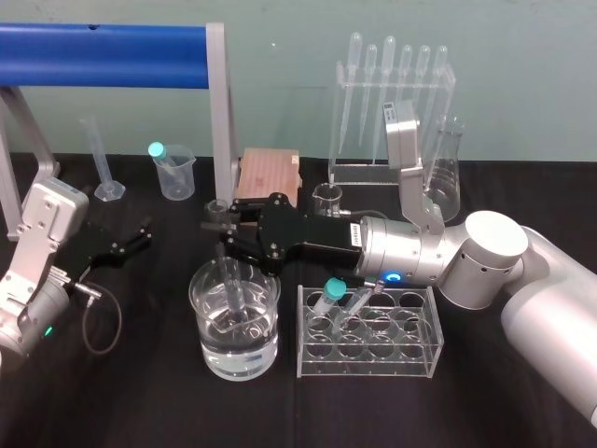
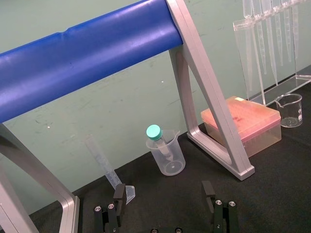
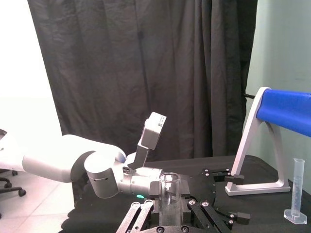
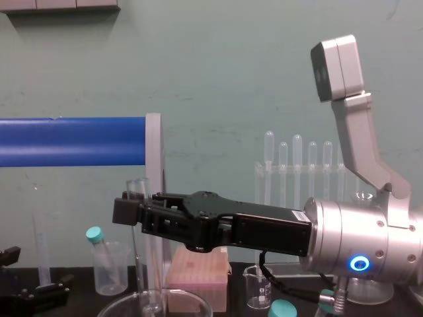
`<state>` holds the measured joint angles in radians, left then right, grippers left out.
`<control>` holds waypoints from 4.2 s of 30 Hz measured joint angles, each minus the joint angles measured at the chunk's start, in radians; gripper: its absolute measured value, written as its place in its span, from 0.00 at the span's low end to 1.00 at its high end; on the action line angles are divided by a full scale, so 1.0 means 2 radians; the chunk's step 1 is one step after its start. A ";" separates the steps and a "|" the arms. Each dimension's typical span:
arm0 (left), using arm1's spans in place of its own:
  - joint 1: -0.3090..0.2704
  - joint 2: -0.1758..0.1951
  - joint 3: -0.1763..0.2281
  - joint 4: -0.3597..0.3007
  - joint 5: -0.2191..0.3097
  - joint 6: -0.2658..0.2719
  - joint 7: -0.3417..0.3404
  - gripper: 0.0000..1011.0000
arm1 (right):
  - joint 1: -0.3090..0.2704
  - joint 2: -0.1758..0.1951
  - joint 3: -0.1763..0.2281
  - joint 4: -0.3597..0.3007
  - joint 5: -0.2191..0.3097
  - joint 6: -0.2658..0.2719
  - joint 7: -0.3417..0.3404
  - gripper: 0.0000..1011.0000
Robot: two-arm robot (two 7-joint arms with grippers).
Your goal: Hold the test tube with one hand and immerse one end into the beaker, then return it to the test tube rack.
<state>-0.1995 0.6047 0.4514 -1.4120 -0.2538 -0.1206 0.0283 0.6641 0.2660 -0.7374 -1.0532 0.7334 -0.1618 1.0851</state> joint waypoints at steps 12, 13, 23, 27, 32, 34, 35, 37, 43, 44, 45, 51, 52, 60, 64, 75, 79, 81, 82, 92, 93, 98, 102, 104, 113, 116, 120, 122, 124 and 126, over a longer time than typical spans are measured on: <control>0.000 0.000 0.000 0.000 0.000 0.000 0.000 0.99 | 0.000 0.000 0.000 0.000 0.000 0.000 0.000 0.24; 0.000 0.000 0.000 0.000 0.000 0.000 0.000 0.99 | 0.000 0.000 0.000 0.000 0.000 0.000 0.000 0.24; 0.000 0.000 0.000 0.000 0.000 0.000 0.000 0.99 | 0.000 0.000 0.000 0.000 0.000 0.000 0.000 0.24; 0.000 0.000 0.000 0.000 0.000 0.000 0.000 0.99 | 0.000 0.000 0.000 0.000 0.000 0.000 0.000 0.24; 0.000 0.000 0.000 0.000 0.000 0.000 0.000 0.99 | 0.000 0.000 0.000 0.000 0.000 0.000 0.000 0.24; 0.000 0.000 0.000 0.000 0.000 0.000 0.000 0.99 | 0.000 0.000 0.000 0.000 0.000 0.000 0.000 0.24; 0.000 0.000 0.000 0.000 0.000 0.000 0.000 0.99 | 0.000 0.000 0.000 0.000 0.000 0.000 0.000 0.24; 0.000 0.000 0.000 0.000 0.000 0.000 0.000 0.99 | 0.000 0.000 0.000 0.000 0.000 0.000 0.000 0.24; 0.000 0.000 0.000 0.000 0.000 0.000 0.000 0.99 | 0.000 0.000 0.000 0.000 0.000 0.000 0.000 0.24; 0.000 0.000 0.000 0.000 0.000 0.000 0.000 0.99 | 0.000 0.000 0.000 0.000 0.000 0.000 0.000 0.24; 0.000 0.000 0.000 0.000 0.000 0.000 0.000 0.99 | 0.000 0.000 0.000 0.000 0.000 0.000 0.000 0.24; 0.000 0.000 0.000 0.000 0.000 0.000 0.000 0.99 | 0.000 0.000 0.000 0.000 0.000 0.000 0.000 0.24; 0.000 0.000 0.000 0.000 0.000 0.000 0.000 0.99 | 0.000 0.000 0.000 0.000 0.000 0.000 0.000 0.24; 0.000 0.000 0.000 0.000 0.000 0.000 0.000 0.99 | 0.000 0.000 0.000 0.000 0.000 0.000 0.000 0.24; 0.000 0.000 0.000 0.000 0.000 0.000 0.000 0.99 | 0.000 0.000 0.000 0.000 0.000 0.000 0.000 0.24; 0.000 0.000 0.000 0.000 0.000 0.000 0.000 0.99 | 0.000 0.000 0.000 0.000 0.000 0.000 0.000 0.24; 0.000 0.000 0.000 0.000 0.000 0.000 0.000 0.99 | 0.000 0.000 0.000 0.000 0.000 0.000 0.000 0.24; 0.000 0.000 0.000 0.000 0.000 0.000 0.000 0.99 | 0.000 0.000 0.000 0.000 0.000 0.000 0.000 0.24; 0.000 0.000 0.000 0.000 0.000 0.000 0.000 0.99 | 0.000 0.000 0.000 0.000 0.000 0.000 0.000 0.24; 0.000 0.000 0.000 0.000 0.000 0.000 0.000 0.99 | 0.000 0.000 0.000 0.000 0.000 0.000 0.000 0.24; 0.000 0.000 0.000 0.000 0.000 0.000 0.000 0.99 | 0.000 0.000 0.000 0.000 0.000 0.000 0.000 0.24; 0.000 0.000 0.000 0.000 0.000 0.000 0.000 0.99 | 0.000 0.000 0.000 0.000 0.000 0.000 0.000 0.24; 0.000 0.000 0.000 0.000 0.000 0.000 0.000 0.99 | 0.000 0.000 0.000 0.000 0.000 0.000 0.000 0.24; 0.000 0.000 0.000 0.000 0.000 0.000 0.000 0.99 | 0.000 0.000 0.000 0.000 0.000 0.000 0.000 0.24; 0.000 0.000 0.000 0.000 0.000 0.000 0.000 0.99 | 0.000 0.000 0.000 0.000 0.000 0.000 0.000 0.24; 0.000 0.000 0.000 0.000 0.000 0.000 0.000 0.99 | 0.000 0.000 0.000 0.000 0.000 0.000 0.000 0.24; 0.000 0.000 0.000 0.000 0.000 0.000 0.000 0.99 | 0.000 0.000 0.000 0.000 0.000 0.000 0.000 0.24; 0.000 0.000 0.000 0.000 0.000 0.000 0.000 0.99 | 0.000 0.000 0.000 0.000 0.000 0.000 0.000 0.24; 0.000 0.000 0.000 0.000 0.000 0.000 0.000 0.99 | 0.000 0.000 0.000 0.000 0.000 0.000 0.000 0.24; 0.000 0.000 0.000 0.000 0.000 0.000 0.000 0.99 | 0.000 0.000 0.000 0.000 0.000 0.000 0.000 0.24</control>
<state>-0.1995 0.6047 0.4514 -1.4120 -0.2539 -0.1205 0.0283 0.6642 0.2660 -0.7374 -1.0532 0.7334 -0.1618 1.0851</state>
